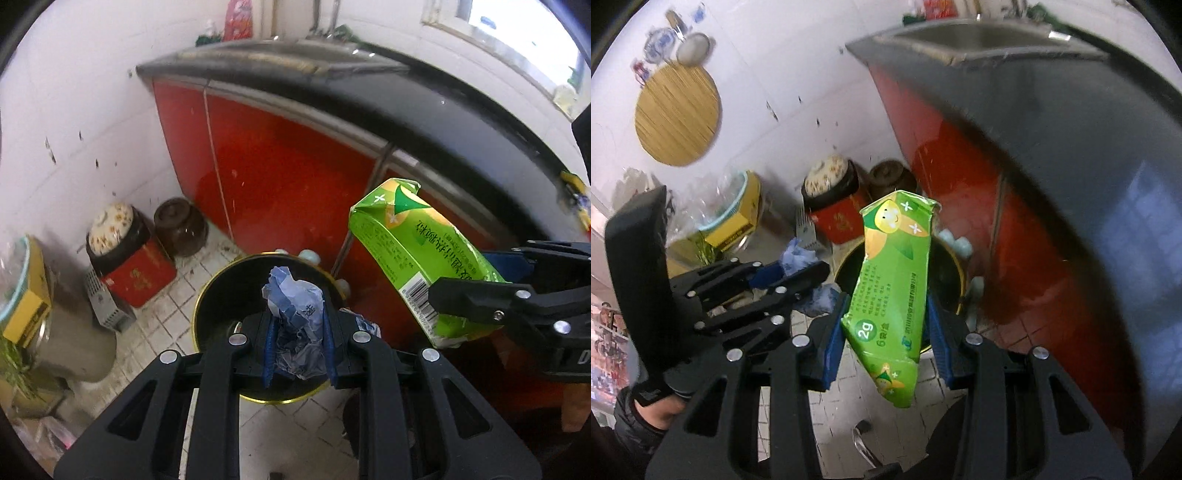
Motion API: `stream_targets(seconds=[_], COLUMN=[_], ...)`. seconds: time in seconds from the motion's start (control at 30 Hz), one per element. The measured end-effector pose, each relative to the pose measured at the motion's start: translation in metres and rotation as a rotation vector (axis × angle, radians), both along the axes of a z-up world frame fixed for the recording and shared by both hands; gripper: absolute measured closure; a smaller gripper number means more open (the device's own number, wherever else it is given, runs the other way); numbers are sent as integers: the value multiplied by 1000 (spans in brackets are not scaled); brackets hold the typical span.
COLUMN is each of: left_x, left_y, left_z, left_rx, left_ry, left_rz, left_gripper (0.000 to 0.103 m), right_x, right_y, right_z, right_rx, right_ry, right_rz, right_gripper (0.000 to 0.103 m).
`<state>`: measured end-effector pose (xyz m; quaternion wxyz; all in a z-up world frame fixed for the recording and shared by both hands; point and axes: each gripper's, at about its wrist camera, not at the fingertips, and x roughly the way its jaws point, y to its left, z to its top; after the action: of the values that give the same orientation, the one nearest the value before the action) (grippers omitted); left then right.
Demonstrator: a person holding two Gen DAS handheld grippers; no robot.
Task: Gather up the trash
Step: 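Carry both items to the bin and open both grippers over it, then move both tools back up to the counter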
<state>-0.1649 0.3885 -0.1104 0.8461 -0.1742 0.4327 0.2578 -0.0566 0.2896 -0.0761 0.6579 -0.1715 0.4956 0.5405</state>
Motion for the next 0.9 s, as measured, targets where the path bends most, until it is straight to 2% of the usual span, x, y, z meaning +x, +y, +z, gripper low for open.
stream_targets(seconds=[0.2, 0.4, 0.47, 0.53, 0.57, 0.6, 0.77, 0.83, 0.9], left_x=[4, 2, 3, 4, 3, 2, -6, -9, -10], left_y=[31, 37, 37, 37, 37, 37, 41, 40, 34], left_z=[-45, -61, -62, -63, -63, -63, -62, -58, -47], left_rx=[-76, -94, -98, -78, -64, -57, -67, -64, -47], left_ry=[35, 45, 46, 70, 71, 67, 68, 66, 65], left_rz=[42, 42, 36, 42, 50, 53, 72, 85, 90], left_gripper=[83, 83, 82, 64, 44, 41, 39, 34, 20], right_x=[-1, 7, 7, 9, 11, 11, 8, 6, 4], right_y=[36, 51, 56, 60, 60, 60, 55, 48, 41], right_z=[-40, -53, -54, -53, -52, -51, -42, -35, -24], right_rx=[-81, -105, -106, -103, -101, -93, -77, -68, -50], right_ry=[33, 41, 42, 43, 48, 50, 36, 26, 10], right_rz=[5, 4, 6, 1, 1, 2, 15, 15, 8], right_gripper=[62, 60, 54, 41, 36, 36, 36, 34, 30])
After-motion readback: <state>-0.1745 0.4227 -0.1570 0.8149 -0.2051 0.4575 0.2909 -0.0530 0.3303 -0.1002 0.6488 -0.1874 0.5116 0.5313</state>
